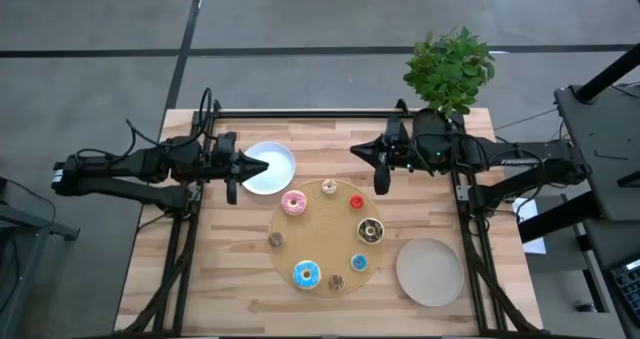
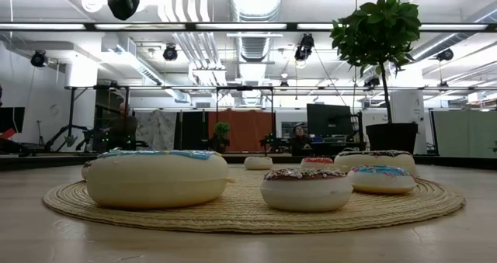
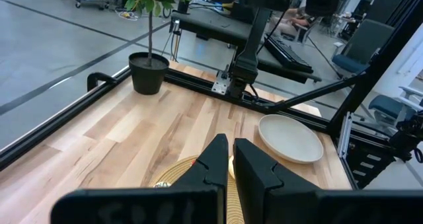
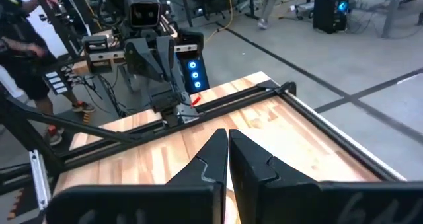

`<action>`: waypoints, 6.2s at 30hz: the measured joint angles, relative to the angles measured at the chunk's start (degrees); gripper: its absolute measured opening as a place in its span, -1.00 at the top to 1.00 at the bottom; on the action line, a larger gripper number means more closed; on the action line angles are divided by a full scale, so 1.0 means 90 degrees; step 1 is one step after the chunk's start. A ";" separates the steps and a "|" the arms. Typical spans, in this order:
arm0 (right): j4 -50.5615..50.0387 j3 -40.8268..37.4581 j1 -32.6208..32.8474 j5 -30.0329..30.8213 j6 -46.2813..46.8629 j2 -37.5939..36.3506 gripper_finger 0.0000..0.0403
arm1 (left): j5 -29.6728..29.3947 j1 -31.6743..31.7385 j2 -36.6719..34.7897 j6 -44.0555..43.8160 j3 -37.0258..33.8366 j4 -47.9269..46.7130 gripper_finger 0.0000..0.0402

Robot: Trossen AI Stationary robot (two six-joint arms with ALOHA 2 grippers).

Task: Pick & Place donuts
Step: Put the large black donut into the gray plate

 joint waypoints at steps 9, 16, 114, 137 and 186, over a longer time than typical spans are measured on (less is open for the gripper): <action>-0.0026 0.0178 0.0000 -0.0311 0.0244 0.0444 0.96 | 0.0000 0.0000 0.0000 -0.0034 0.0000 -0.0002 1.00; -0.0669 0.0961 -0.0029 -0.0370 -0.0002 0.1028 0.96 | 0.0000 0.0001 0.0000 -0.0036 0.0000 -0.0002 1.00; -0.5350 0.1887 0.0070 -0.2941 0.0312 0.2004 0.01 | -0.0002 0.0002 0.0041 -0.0012 -0.0010 -0.0007 1.00; -0.5796 0.1624 0.0874 -0.2932 0.0586 0.2026 0.01 | -0.0002 0.0000 0.0039 -0.0073 -0.0010 -0.0007 1.00; -0.4911 -0.0185 0.0828 -0.1962 0.1270 0.2024 -0.65 | 0.0028 0.0001 0.0039 -0.0070 -0.0010 -0.0023 1.00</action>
